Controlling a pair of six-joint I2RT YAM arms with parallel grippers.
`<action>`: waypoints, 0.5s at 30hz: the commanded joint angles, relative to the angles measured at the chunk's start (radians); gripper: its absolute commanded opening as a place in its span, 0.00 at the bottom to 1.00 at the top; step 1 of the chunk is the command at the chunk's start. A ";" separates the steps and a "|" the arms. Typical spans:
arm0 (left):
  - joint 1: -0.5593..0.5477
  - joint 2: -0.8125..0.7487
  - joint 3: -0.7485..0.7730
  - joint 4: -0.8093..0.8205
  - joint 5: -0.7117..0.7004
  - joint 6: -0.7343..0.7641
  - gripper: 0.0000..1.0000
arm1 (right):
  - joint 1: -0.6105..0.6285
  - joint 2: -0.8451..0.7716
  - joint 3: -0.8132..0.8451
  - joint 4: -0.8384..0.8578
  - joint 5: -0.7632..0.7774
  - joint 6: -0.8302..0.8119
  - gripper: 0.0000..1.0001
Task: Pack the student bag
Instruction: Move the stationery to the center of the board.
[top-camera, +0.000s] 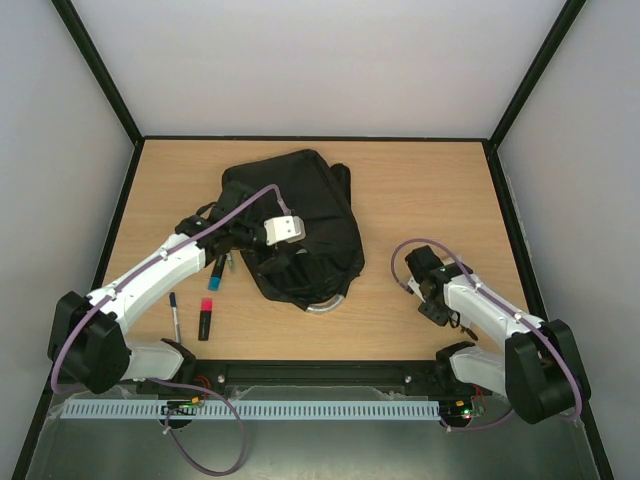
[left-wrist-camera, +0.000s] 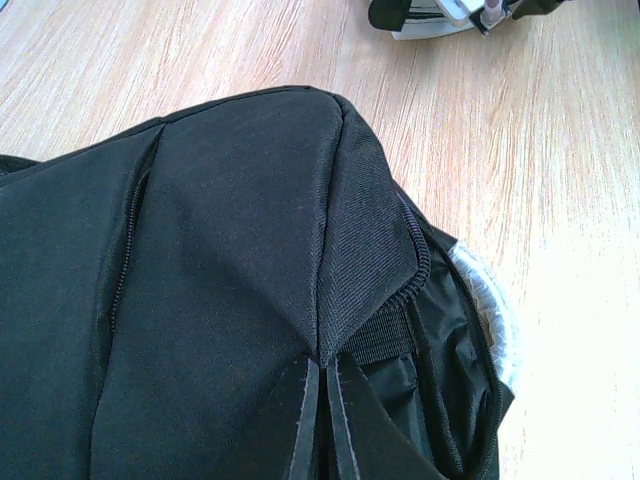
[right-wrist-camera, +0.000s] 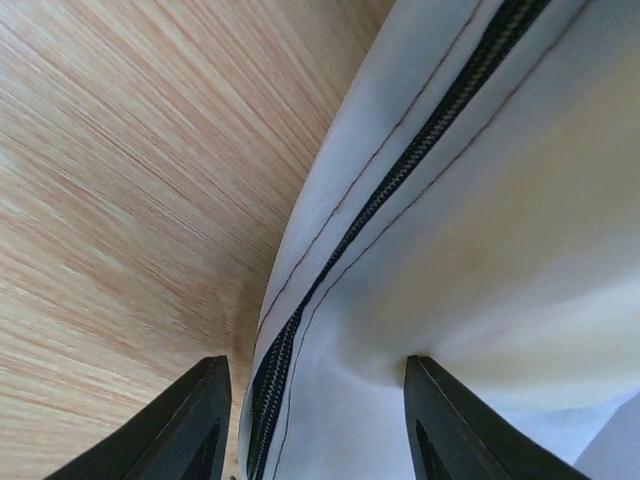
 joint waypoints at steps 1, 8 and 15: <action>0.006 0.003 0.018 0.052 0.050 -0.006 0.02 | -0.003 0.002 -0.050 0.017 0.039 -0.018 0.48; 0.006 0.009 0.022 0.054 0.052 -0.007 0.02 | -0.004 0.012 -0.095 0.085 0.061 -0.051 0.34; 0.006 0.012 0.019 0.056 0.058 -0.010 0.03 | -0.002 0.029 0.049 -0.009 -0.073 -0.042 0.12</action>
